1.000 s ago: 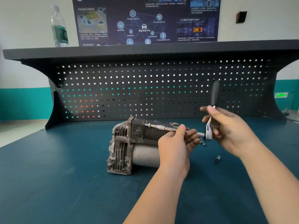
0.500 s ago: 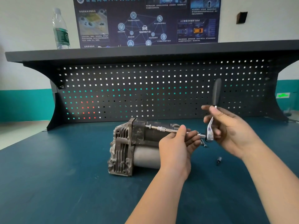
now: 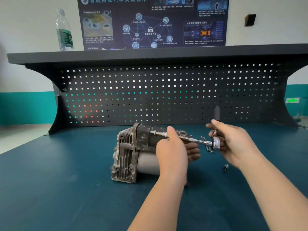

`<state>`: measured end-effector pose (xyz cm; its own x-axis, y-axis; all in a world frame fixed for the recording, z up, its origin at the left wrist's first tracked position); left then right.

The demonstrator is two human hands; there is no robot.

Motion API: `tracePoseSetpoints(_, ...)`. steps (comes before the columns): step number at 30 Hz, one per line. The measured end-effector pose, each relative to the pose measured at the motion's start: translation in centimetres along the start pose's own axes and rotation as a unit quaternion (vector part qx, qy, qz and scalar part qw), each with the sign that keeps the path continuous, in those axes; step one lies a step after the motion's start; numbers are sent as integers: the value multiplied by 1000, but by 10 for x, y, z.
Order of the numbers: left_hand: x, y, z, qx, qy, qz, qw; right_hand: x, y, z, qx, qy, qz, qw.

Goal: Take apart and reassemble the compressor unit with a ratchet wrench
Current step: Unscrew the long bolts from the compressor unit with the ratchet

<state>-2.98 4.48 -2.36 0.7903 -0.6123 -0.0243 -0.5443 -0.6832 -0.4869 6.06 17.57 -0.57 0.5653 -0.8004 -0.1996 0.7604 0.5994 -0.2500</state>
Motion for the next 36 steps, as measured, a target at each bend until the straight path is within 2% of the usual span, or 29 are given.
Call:
tracePoseSetpoints(2, -6, 15, -9, -54, -37, -44, 997, -1, 0, 3, -25, 19, 7, 999)
tracePoseSetpoints(4, -9, 26, -16, -55, -47, -70, 995, -1, -1, 5, -44, 28, 13, 999)
tracePoseSetpoints(11, -13, 35, -21, -49, -35, -87, 994, -2, -2, 6, -57, 38, 31, 997)
tracePoseSetpoints(20, -5, 18, -15, -7, 19, -8, 1000, -7, 9, -4, -112, -7, 1, 994)
tracePoseSetpoints(30, -3, 12, -9, 19, 44, 6, 999, -7, 14, -8, -119, -11, -10, 993)
tracePoseSetpoints(36, -5, 14, -10, 16, 36, -7, 999, -6, 6, -17, -184, -23, -42, 982)
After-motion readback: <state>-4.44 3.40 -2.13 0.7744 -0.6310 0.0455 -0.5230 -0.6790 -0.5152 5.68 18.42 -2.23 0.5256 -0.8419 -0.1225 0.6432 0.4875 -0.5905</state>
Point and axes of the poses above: each hand's wrist, its own x-axis away from the middle knuckle, its own y-axis out of the back of the hand, z = x × y, the point moved 6 cm from there along -x, towards the middle knuckle, and after that the axes turned 3 degrees about z, right-handed, at the moved point
